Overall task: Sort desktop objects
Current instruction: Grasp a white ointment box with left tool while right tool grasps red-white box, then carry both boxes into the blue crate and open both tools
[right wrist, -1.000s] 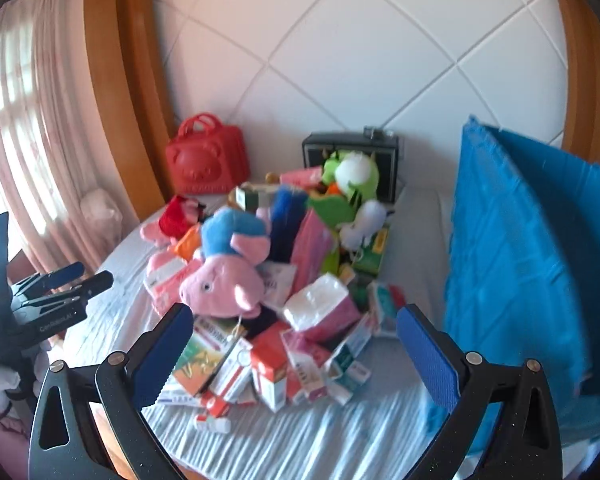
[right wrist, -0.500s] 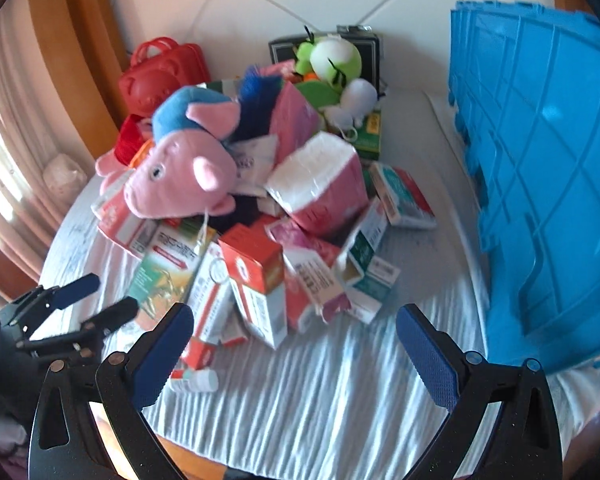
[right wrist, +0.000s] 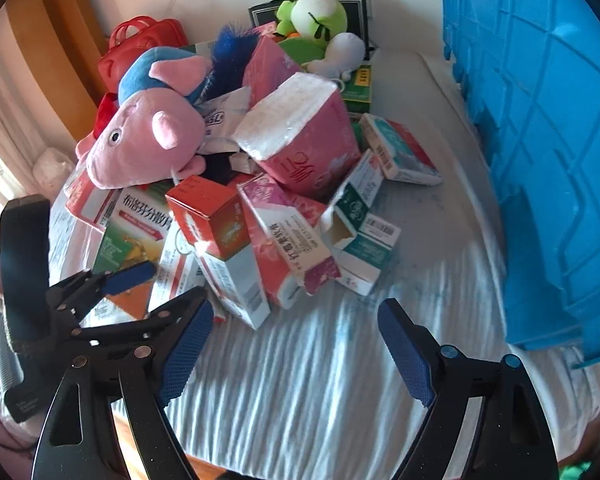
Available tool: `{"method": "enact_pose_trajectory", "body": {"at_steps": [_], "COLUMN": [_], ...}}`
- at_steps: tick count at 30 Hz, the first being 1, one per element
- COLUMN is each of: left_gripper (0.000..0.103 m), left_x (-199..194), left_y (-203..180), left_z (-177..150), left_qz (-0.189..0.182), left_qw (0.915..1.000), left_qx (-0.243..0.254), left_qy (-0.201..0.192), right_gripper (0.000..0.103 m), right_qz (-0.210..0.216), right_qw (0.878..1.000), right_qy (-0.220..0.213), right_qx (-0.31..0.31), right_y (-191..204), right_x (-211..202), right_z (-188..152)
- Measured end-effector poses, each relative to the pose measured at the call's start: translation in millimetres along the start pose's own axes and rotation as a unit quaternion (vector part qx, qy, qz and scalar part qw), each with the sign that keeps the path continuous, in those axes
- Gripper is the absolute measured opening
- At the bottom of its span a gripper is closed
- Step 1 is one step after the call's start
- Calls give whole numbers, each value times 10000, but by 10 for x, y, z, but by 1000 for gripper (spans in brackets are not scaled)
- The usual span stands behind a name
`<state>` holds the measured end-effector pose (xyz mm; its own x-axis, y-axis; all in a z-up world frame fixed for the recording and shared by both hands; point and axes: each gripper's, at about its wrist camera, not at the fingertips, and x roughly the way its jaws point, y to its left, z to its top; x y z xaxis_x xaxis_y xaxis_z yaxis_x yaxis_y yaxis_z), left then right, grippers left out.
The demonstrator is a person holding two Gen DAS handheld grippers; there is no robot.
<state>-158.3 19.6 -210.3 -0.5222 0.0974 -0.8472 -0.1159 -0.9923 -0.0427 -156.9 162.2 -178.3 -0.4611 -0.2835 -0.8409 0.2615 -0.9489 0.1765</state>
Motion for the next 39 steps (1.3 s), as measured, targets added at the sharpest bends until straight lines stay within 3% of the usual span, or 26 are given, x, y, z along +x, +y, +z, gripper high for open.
{"method": "enact_pose_trajectory", "body": {"at_steps": [2,3,4,5,15,16,18,27,33,39], "left_gripper": [65,59,46,44,43,43,43,42,42,42], "left_x": [-1,-24,-30,-6,164,160,138,-308,-726,-1132], "left_y": [17,19,22,27,-87,-94,-120,-183,-269,-32], "left_z": [23,16,-2,-34,-89,-84,-76,-32,76,407], "left_qz": [-128,-220,-367,-529,-489,-494,-434,-245,-55,134], "left_qw": [9999,9997,9993,9983,9982,9982,9987,9987,9954,9895], "left_qx": [-67,-76,-76,-111,-167,-181,-165,-305,-310,-287], "left_qy": [33,23,61,228,311,283,232,-330,-901,-1409], "right_gripper": [81,78,73,72,69,68,49,44,44,44], "right_qz": [55,93,142,181,212,221,293,426,465,298], "right_qw": [10000,10000,9999,9998,9992,9990,9986,9990,9977,9927], "right_qy": [14,21,41,55,204,217,224,-41,-495,-1128], "right_qx": [-21,-15,6,16,259,308,384,151,-33,-306], "right_y": [67,90,117,140,161,148,136,198,227,249], "right_x": [74,99,133,150,469,493,524,236,-175,-669], "right_z": [35,50,67,79,164,171,188,258,366,590]}}
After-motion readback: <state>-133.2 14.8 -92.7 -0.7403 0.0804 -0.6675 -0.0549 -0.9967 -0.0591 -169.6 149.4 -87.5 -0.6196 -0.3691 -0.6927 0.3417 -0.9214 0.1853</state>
